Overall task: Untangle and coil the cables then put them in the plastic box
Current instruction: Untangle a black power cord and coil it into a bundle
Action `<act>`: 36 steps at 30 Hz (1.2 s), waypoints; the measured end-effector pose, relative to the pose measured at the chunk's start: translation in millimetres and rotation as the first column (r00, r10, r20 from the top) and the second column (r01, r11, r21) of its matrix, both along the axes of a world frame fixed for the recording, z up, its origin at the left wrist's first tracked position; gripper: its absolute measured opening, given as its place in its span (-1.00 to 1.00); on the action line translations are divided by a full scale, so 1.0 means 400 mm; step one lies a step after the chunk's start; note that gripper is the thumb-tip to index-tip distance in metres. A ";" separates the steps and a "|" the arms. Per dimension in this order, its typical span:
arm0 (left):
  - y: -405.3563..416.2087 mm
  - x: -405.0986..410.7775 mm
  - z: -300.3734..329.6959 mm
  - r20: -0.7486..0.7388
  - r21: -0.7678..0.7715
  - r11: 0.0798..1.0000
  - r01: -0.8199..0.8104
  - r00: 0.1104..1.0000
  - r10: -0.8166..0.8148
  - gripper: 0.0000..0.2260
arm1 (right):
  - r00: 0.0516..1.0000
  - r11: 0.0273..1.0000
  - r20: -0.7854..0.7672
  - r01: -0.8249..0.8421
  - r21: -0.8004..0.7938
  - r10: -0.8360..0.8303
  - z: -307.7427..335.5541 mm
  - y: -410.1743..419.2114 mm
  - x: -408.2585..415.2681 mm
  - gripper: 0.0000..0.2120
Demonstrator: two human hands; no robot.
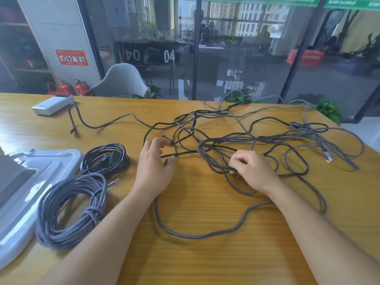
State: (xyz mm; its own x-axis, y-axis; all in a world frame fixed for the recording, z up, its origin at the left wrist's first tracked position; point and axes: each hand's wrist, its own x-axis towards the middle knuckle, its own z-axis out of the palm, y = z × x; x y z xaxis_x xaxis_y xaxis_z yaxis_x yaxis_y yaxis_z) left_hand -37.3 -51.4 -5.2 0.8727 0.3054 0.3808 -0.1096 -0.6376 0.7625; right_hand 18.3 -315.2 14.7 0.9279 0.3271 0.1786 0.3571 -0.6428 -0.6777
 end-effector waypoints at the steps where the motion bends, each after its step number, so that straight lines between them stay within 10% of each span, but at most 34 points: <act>1: 0.004 0.004 0.002 -0.006 -0.022 0.999 -0.026 1.000 0.026 -0.72 | 1.000 1.000 -0.007 -0.009 -0.005 0.009 0.003 -0.001 -0.002 -0.64; 8: 0.015 0.024 0.000 -0.066 -0.036 0.994 -0.102 0.993 0.100 -0.68 | 0.964 0.968 -0.095 -0.250 -0.006 0.249 0.023 -0.023 -0.016 -0.74; 11: 0.021 0.047 0.008 -0.072 0.136 0.980 -0.144 0.985 0.155 -0.65 | 0.965 0.990 0.226 -0.141 0.006 0.136 0.020 0.005 -0.010 -0.89; 13: 0.026 0.074 0.021 -0.079 0.237 0.961 -0.140 0.983 0.163 -0.63 | 0.945 0.998 0.323 -0.048 -0.043 0.059 0.024 0.042 0.009 -0.61; 18: 0.032 0.136 0.034 -0.262 0.282 0.959 0.010 0.963 0.066 -0.46 | 0.986 0.947 -0.002 -0.163 -0.276 0.169 -0.016 0.078 0.030 -0.55; 21: 0.042 0.145 0.024 -0.302 0.300 0.953 0.037 0.952 0.058 -0.45 | 0.986 0.984 -0.009 -0.167 -0.066 0.167 -0.025 0.069 0.031 -0.61; 26: 0.049 0.150 0.011 -0.289 0.371 0.929 -0.009 0.949 0.125 -0.63 | 0.980 0.967 0.112 -0.138 -0.215 0.165 -0.032 0.087 0.031 -0.37; 30: 0.037 0.129 0.032 -0.166 0.216 0.972 -0.089 0.978 0.126 -0.71 | 0.981 0.920 0.045 -0.163 -0.357 0.191 -0.031 0.085 0.039 -0.29; 36: 0.021 0.088 0.109 0.170 -0.045 0.992 -0.115 0.978 0.121 -0.74 | 0.977 0.965 0.033 -0.204 -0.166 0.213 -0.023 0.084 0.032 -0.37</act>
